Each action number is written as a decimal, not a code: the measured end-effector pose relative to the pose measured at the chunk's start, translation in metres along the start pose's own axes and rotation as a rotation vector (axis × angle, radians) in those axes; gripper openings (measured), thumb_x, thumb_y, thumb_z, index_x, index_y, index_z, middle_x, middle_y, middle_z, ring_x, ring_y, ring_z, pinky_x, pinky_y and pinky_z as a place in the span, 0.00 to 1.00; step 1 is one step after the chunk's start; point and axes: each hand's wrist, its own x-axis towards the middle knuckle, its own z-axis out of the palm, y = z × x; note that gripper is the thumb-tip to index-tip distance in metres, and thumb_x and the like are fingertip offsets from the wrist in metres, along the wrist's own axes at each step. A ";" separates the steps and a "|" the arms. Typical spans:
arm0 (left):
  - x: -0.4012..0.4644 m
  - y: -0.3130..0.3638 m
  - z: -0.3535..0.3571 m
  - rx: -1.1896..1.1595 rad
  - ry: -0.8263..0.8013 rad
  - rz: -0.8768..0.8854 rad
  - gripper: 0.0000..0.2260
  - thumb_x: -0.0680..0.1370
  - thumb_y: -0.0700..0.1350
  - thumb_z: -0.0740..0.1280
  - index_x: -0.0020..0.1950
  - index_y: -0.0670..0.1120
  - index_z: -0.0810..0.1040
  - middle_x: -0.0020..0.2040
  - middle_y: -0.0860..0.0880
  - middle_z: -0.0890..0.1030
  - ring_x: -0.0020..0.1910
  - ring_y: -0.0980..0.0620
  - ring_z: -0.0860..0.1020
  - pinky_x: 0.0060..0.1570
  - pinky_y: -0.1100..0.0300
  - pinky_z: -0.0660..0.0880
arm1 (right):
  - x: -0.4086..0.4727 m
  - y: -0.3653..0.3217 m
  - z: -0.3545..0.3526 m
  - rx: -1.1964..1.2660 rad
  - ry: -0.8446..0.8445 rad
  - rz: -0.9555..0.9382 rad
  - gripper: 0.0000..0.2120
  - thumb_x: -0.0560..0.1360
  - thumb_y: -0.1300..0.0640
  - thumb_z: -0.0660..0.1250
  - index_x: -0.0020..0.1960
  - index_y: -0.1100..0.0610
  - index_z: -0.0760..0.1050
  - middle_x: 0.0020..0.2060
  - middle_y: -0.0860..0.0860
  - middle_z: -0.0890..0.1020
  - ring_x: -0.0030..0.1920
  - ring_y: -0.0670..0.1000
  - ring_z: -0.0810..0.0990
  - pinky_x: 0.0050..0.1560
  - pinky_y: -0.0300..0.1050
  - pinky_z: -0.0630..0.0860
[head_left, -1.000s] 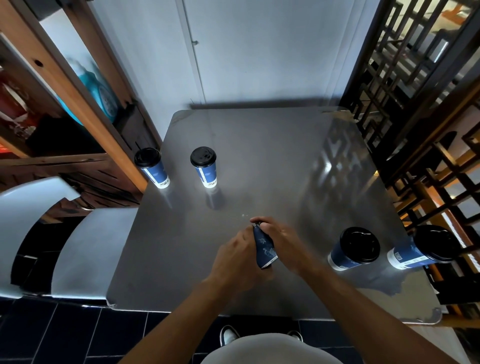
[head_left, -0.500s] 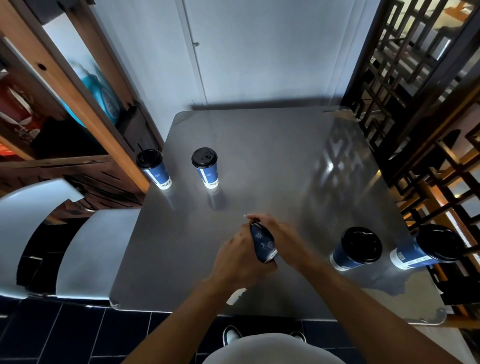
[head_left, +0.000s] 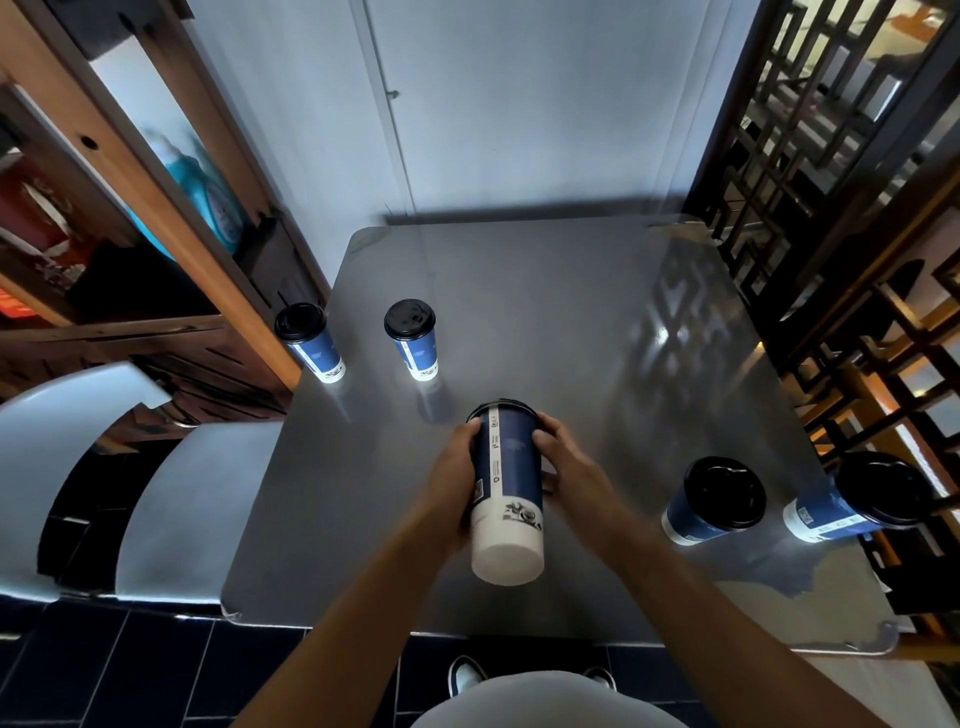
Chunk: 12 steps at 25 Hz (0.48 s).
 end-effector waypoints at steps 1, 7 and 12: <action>0.000 0.002 0.002 -0.048 -0.016 -0.029 0.19 0.80 0.56 0.61 0.57 0.40 0.76 0.47 0.36 0.79 0.38 0.38 0.79 0.43 0.43 0.80 | -0.001 0.001 0.002 0.019 0.023 0.021 0.14 0.84 0.52 0.58 0.69 0.51 0.71 0.59 0.53 0.81 0.51 0.53 0.83 0.41 0.41 0.81; 0.009 -0.002 -0.003 -0.007 -0.010 -0.092 0.22 0.76 0.55 0.67 0.62 0.40 0.77 0.49 0.38 0.82 0.43 0.40 0.81 0.56 0.42 0.78 | -0.005 0.001 0.008 0.108 0.119 0.061 0.16 0.84 0.53 0.58 0.62 0.64 0.76 0.46 0.60 0.82 0.35 0.49 0.83 0.36 0.42 0.79; 0.019 -0.006 -0.011 0.420 0.086 -0.105 0.35 0.65 0.74 0.62 0.51 0.44 0.79 0.39 0.42 0.82 0.36 0.43 0.81 0.37 0.53 0.79 | -0.011 -0.004 0.008 0.136 0.123 0.054 0.16 0.84 0.52 0.57 0.55 0.64 0.77 0.37 0.58 0.85 0.30 0.51 0.82 0.31 0.41 0.79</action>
